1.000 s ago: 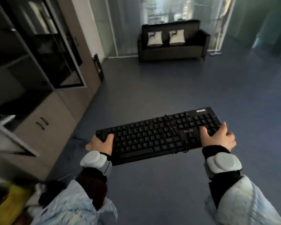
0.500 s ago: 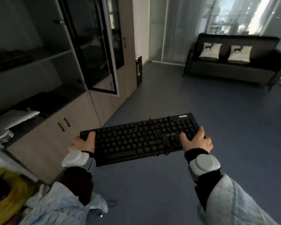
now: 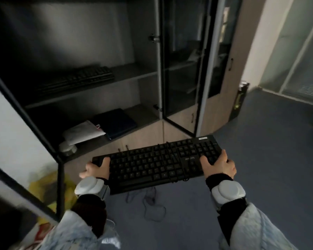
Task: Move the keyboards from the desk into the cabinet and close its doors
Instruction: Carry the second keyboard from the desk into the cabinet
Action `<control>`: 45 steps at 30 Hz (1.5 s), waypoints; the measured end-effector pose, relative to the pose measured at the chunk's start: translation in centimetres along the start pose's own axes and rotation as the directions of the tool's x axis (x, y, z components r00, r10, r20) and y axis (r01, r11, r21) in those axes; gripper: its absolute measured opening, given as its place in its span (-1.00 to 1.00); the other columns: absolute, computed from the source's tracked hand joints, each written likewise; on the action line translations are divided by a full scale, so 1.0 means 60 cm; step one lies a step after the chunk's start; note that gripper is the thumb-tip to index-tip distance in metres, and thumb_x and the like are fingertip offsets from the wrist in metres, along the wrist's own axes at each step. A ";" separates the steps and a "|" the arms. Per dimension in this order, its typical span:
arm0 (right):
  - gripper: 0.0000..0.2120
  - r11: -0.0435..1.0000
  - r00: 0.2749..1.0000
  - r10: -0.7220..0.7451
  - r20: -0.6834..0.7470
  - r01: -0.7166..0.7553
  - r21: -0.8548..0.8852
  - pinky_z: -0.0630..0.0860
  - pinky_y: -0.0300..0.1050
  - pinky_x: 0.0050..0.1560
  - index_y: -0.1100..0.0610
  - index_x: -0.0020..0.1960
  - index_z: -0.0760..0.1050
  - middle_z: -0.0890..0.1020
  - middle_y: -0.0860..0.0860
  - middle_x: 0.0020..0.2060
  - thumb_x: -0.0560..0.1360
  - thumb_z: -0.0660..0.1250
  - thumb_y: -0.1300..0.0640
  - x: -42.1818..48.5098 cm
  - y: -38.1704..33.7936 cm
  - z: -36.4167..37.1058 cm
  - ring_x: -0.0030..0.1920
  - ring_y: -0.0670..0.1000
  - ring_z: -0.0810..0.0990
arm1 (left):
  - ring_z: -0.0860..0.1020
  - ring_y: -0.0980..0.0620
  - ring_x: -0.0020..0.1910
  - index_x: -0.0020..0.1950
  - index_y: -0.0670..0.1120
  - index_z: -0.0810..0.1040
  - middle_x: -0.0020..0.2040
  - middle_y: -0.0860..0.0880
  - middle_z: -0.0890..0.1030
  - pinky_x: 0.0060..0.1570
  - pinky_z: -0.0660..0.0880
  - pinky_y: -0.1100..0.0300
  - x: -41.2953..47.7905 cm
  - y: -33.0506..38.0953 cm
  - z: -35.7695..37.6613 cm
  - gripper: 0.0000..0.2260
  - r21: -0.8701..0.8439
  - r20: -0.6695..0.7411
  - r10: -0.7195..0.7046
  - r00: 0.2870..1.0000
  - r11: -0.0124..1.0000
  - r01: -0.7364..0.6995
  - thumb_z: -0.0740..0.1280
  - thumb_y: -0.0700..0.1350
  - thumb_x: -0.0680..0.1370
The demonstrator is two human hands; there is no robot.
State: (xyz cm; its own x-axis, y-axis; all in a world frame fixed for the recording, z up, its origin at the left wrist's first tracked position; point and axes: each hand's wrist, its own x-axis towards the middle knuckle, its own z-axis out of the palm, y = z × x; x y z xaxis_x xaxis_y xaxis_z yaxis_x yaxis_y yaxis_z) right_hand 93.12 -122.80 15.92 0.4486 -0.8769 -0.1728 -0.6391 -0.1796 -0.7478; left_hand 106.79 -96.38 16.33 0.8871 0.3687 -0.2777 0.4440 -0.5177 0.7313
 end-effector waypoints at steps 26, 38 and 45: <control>-0.23 0.825 0.815 -0.546 0.193 0.482 0.295 0.21 0.09 0.40 0.07 0.52 0.04 0.28 0.24 0.40 0.42 0.30 -0.08 0.293 -0.861 0.562 0.41 0.26 0.23 | 0.36 -0.38 0.34 0.46 -0.19 0.32 0.38 -0.37 0.39 0.35 0.27 -0.09 0.792 0.448 -0.257 -0.40 -0.150 -0.499 0.030 0.866 0.981 -0.120 0.21 0.15 0.53; -0.26 0.846 0.808 -0.529 0.258 0.526 0.086 0.30 0.11 0.34 0.05 0.51 0.08 0.31 0.18 0.39 0.43 0.26 -0.13 0.332 -0.963 0.734 0.38 0.21 0.30 | 0.17 -0.31 0.51 0.53 -0.29 0.14 0.53 -0.33 0.17 0.47 0.13 -0.04 1.009 0.461 -0.245 -0.23 -0.108 -0.307 0.091 0.947 0.986 -0.129 0.28 0.12 0.47; -0.28 0.797 0.774 -0.603 0.190 0.596 0.099 0.16 0.18 0.43 0.15 0.51 0.09 0.26 0.22 0.45 0.45 0.29 -0.02 0.328 -0.955 0.718 0.46 0.21 0.19 | 0.36 -0.41 0.33 0.42 -0.25 0.35 0.34 -0.42 0.39 0.28 0.33 -0.13 0.959 0.468 -0.222 -0.42 0.176 -0.534 0.137 0.834 0.983 -0.048 0.29 0.07 0.51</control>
State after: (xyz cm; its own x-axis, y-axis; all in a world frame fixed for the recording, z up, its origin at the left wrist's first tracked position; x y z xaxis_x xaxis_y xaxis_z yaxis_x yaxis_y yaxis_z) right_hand 165.51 -110.57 27.77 0.8517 -0.4861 0.1958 -0.1798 -0.6220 -0.7621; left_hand 168.63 -79.44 29.20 0.7336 0.6492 0.2009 0.4158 -0.6626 0.6230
